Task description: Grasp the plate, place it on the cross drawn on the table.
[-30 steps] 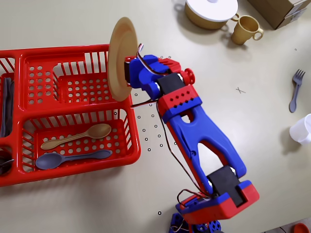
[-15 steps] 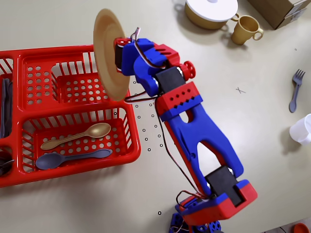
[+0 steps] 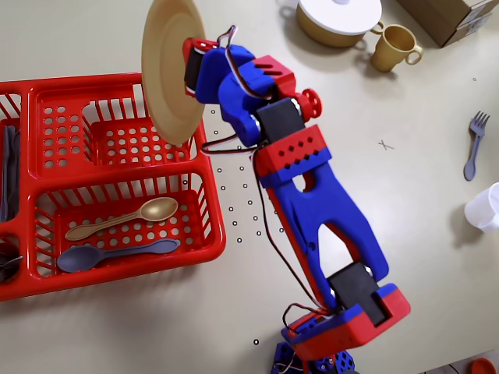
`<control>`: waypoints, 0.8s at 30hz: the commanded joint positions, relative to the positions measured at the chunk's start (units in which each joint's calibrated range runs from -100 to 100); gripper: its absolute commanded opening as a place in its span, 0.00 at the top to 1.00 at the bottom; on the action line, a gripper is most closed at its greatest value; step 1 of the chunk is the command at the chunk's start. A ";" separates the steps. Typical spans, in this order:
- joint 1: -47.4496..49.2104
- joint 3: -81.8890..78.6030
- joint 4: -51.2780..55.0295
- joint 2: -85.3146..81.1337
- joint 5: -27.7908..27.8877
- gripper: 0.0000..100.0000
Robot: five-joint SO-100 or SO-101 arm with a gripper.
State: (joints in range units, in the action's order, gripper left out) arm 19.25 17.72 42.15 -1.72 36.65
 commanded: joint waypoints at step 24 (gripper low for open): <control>-21.34 7.03 6.67 -7.84 -22.95 1.00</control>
State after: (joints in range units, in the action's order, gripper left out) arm 0.41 17.99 46.47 -6.54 15.31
